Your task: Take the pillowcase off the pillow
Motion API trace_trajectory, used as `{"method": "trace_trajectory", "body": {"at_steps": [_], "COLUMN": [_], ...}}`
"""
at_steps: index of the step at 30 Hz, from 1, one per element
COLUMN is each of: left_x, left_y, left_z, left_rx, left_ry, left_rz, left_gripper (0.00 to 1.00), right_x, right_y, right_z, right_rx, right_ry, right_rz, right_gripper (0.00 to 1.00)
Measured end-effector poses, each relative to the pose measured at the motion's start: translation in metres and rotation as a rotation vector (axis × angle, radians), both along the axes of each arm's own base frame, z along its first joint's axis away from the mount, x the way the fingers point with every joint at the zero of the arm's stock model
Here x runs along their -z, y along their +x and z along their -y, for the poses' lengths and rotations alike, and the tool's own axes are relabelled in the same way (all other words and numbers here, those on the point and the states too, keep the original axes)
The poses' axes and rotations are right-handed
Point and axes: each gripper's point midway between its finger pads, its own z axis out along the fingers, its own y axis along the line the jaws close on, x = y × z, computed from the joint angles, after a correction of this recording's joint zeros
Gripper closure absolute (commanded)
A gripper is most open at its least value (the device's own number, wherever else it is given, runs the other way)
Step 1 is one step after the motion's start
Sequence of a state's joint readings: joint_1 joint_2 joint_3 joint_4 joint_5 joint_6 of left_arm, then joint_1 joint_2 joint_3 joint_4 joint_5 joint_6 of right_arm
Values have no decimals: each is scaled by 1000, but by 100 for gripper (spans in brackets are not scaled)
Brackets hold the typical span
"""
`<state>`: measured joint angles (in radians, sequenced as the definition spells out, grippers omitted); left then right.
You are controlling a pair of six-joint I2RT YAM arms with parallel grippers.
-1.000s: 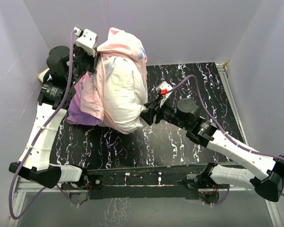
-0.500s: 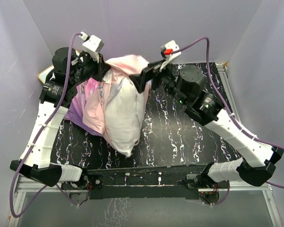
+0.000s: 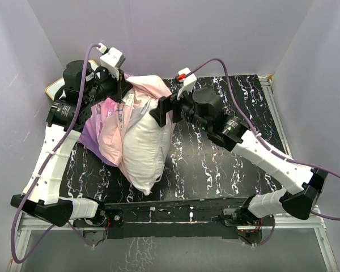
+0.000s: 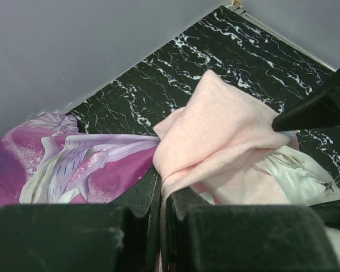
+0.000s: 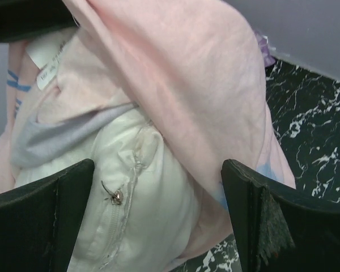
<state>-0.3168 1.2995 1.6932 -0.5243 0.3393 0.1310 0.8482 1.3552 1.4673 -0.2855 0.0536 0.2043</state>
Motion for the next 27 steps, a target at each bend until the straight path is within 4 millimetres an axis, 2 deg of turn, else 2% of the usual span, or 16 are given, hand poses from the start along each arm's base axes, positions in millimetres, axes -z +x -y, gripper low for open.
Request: {"method": "trace_trajectory", "body": {"at_steps": [3,7,13,19,24,27], "left_x": [2,3,4,15,21,20], "left_y": [-1,0,-1,0,2,3], "left_z": [0,0,0,0,1,1], "left_rx": [4,5,4,4,4,4], "left_ry": [3,7,9,19,21,19], "left_rz": [-2,-3,-7,-28,-36,-31], "left_gripper": [100,100,100,100,100,100], "right_x": [19,24,32,22,4,2], "right_y": [-7,-13,-29,-48,-62,-63], "right_z": [2,1,-14,-20,-5,0], "right_rx": [-10,-21,-61,-67,-36,-19], "right_ry": [-6,17,35,46,67,67], "right_rz": [-46,-72,-91,-69,-44,-45], "right_gripper": [2,2,1,2,2,2]}}
